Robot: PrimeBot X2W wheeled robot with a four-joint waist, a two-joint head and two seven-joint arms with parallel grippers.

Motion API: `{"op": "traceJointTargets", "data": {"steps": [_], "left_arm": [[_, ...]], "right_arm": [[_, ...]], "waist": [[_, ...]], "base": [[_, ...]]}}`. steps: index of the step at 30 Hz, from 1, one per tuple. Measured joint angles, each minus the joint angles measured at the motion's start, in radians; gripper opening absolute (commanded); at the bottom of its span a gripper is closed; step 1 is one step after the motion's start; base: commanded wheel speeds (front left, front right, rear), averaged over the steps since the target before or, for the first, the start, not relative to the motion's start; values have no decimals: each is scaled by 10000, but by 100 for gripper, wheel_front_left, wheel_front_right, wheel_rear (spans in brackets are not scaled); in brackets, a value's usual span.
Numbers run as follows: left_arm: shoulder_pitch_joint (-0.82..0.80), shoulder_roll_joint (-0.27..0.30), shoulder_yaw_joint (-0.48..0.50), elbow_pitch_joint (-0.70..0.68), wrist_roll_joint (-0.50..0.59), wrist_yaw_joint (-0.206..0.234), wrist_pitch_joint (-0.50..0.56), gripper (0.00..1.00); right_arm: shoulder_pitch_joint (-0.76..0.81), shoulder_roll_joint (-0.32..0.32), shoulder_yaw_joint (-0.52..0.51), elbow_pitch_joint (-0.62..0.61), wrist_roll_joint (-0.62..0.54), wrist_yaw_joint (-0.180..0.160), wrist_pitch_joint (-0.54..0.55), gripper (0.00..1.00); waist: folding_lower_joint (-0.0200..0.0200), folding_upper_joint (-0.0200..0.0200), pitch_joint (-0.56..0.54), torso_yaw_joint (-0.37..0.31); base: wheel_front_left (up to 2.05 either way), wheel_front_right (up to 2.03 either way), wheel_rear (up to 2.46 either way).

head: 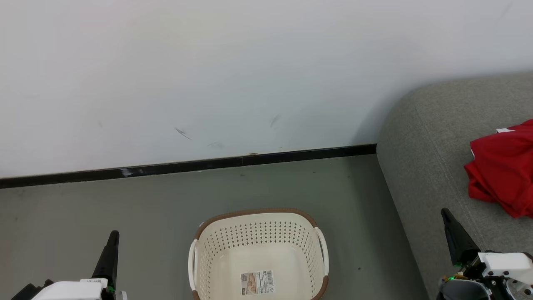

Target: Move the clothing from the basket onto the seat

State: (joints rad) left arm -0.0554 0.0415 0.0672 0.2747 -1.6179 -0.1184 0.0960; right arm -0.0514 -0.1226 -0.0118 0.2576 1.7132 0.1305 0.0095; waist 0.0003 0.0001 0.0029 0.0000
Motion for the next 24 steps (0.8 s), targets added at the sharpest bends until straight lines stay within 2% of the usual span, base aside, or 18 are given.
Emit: {"op": "traceJointTargets", "data": {"steps": [24], "left_arm": [[-5, 0, 6, 23, 0, -2, 10, 0]], "right_arm": [[-4, 23, -44, 8, -2, 0, 8, 0]], "waist": [[-1, 0, 0, 0]], "base": [[0, 0, 0]]}}
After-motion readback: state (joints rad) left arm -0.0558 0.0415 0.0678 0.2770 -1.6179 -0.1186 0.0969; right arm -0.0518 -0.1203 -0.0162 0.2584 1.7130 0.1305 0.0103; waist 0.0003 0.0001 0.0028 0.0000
